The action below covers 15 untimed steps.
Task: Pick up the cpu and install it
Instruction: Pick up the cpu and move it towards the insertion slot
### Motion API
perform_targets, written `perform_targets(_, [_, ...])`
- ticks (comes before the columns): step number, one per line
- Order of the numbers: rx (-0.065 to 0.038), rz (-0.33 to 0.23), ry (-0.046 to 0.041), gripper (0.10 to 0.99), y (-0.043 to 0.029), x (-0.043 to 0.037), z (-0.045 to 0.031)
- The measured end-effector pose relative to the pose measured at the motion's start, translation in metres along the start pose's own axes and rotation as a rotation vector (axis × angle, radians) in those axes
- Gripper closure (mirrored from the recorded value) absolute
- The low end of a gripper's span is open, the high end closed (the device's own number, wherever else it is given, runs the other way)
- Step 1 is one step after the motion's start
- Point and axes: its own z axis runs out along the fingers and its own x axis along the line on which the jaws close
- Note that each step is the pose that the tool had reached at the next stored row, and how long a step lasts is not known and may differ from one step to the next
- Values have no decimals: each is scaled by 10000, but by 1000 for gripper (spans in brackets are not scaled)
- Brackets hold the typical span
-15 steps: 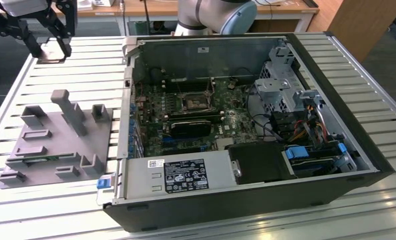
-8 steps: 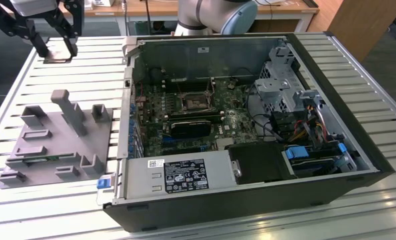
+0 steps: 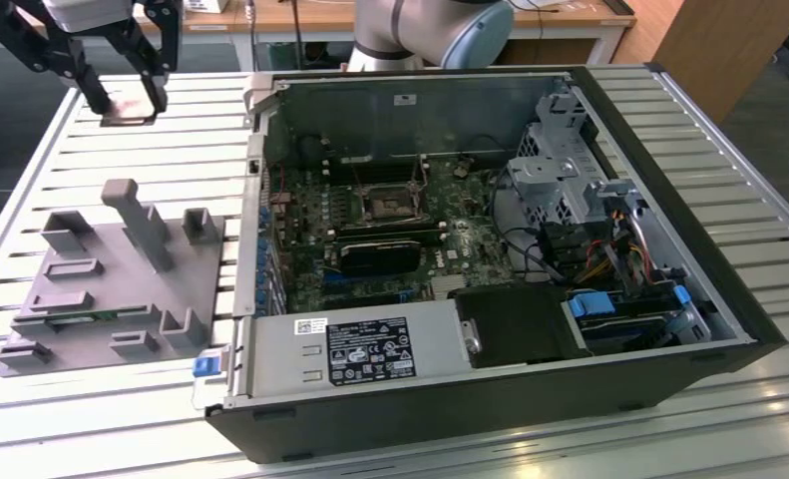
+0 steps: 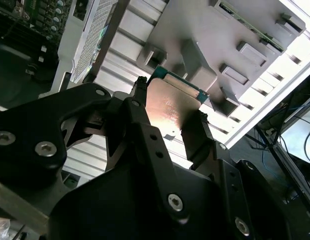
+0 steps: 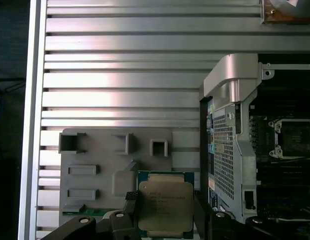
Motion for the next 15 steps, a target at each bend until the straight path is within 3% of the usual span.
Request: perform_targets(15, [0,0,0,557,3,-207,-4])
